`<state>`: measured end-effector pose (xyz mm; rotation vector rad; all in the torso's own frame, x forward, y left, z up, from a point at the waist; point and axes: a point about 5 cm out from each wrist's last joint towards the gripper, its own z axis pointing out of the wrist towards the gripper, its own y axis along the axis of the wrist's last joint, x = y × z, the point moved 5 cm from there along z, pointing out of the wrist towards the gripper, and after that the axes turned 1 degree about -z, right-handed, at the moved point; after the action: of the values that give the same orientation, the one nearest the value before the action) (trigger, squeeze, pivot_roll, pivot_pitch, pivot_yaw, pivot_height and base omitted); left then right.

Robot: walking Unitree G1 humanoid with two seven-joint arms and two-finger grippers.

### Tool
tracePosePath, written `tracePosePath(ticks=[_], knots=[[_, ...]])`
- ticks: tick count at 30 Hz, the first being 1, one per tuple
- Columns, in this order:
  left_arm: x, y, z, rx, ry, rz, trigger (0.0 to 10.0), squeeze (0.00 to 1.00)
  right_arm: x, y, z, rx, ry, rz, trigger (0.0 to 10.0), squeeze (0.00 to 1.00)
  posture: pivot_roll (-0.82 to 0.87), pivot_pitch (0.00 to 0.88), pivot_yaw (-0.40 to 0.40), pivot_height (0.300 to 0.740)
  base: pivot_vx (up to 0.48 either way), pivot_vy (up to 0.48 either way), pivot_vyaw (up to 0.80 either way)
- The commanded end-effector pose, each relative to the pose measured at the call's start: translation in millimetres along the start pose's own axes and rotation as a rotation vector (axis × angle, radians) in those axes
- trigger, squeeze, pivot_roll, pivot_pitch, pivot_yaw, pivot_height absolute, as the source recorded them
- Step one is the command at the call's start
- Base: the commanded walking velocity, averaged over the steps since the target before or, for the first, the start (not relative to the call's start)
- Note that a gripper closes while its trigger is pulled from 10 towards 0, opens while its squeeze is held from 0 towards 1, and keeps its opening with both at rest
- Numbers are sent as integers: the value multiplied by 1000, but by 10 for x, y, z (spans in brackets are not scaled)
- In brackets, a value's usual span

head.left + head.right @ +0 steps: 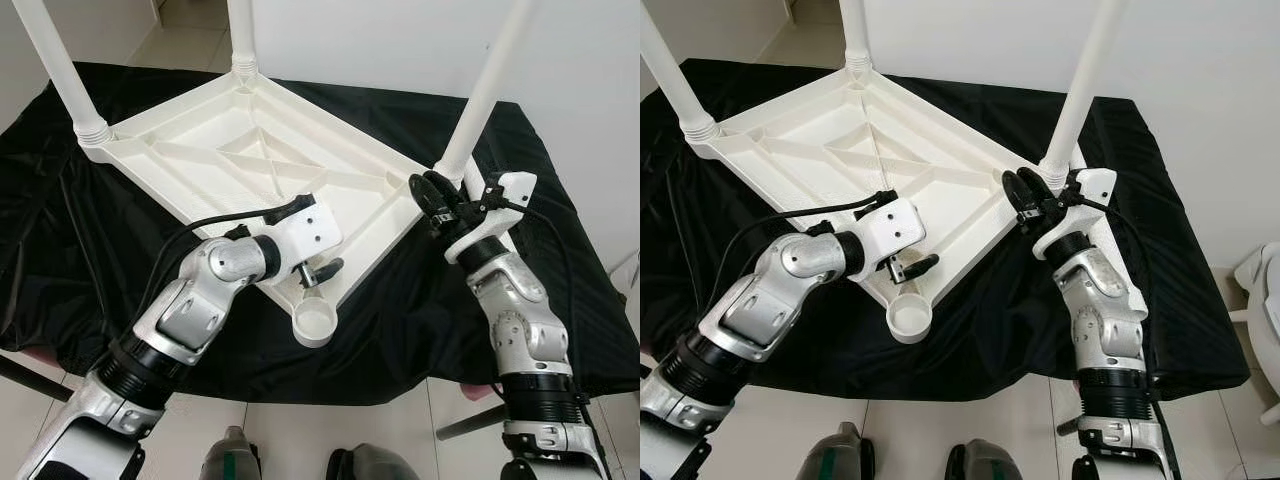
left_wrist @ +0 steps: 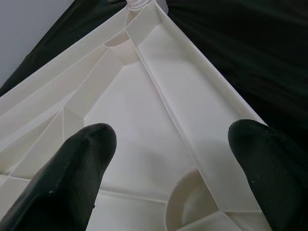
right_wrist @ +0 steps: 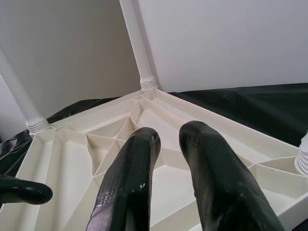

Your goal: Building children table

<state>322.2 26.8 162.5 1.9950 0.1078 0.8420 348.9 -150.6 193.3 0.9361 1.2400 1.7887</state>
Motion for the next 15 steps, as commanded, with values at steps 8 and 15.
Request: tracePosePath(ticks=[8, 15], knots=[[292, -173, -167, 61, 27, 84, 10000, 0, -75, 19, -87, -8, -40, -13, 10000, 0, -31, 44, -5, 740, 0, 0, 0], [298, -264, -231, 92, -32, 124, 10000, 0, -85, 36, -81, -10, -43, -16, 10000, 0, -32, 47, -6, 740, 0, 0, 0]])
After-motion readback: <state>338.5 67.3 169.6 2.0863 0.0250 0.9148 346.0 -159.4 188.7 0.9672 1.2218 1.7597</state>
